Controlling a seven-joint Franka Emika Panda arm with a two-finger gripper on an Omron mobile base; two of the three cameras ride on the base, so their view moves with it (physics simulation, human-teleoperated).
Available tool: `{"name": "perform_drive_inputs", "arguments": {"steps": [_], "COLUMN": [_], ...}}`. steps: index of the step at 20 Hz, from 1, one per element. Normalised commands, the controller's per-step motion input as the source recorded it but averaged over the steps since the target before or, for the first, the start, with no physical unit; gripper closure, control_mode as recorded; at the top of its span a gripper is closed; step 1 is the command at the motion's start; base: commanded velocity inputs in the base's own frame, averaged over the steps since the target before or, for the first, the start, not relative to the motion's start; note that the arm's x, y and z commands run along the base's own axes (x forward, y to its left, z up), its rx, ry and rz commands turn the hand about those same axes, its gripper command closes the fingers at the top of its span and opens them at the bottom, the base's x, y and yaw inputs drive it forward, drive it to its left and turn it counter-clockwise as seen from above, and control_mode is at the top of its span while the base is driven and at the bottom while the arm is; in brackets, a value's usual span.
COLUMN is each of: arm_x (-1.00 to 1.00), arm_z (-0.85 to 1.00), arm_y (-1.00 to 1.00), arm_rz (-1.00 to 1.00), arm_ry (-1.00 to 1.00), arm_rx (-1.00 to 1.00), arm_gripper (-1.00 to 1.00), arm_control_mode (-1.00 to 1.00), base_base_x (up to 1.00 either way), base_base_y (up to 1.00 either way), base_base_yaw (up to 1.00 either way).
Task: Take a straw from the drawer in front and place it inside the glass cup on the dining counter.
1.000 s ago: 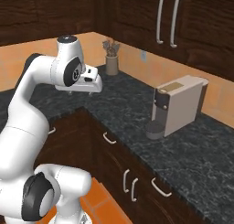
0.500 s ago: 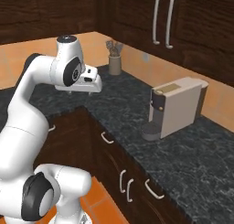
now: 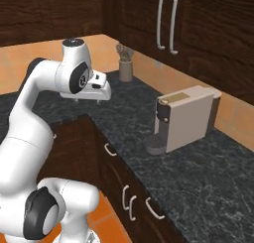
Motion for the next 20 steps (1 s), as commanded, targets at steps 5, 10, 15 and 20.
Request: {"name": "perform_drive_inputs", "arguments": {"steps": [5,10,15,20], "arm_x": [0.00,0.00,0.00,0.00], "arm_z": [0.00,0.00,0.00,0.00], "arm_y": [0.00,0.00,0.00,0.00], "arm_rz": [0.00,0.00,0.00,0.00], "arm_ry": [0.00,0.00,0.00,0.00], "arm_rx": [0.00,0.00,0.00,0.00], "arm_gripper": [-1.00,-1.00,-1.00,-1.00], "arm_control_mode": [1.00,1.00,1.00,-1.00], "base_base_x": [0.00,-0.04,-0.06,0.00], "base_base_y": [-0.26,-0.14,0.00,0.00], "base_base_yaw": [0.13,0.05,0.00,0.00]}}
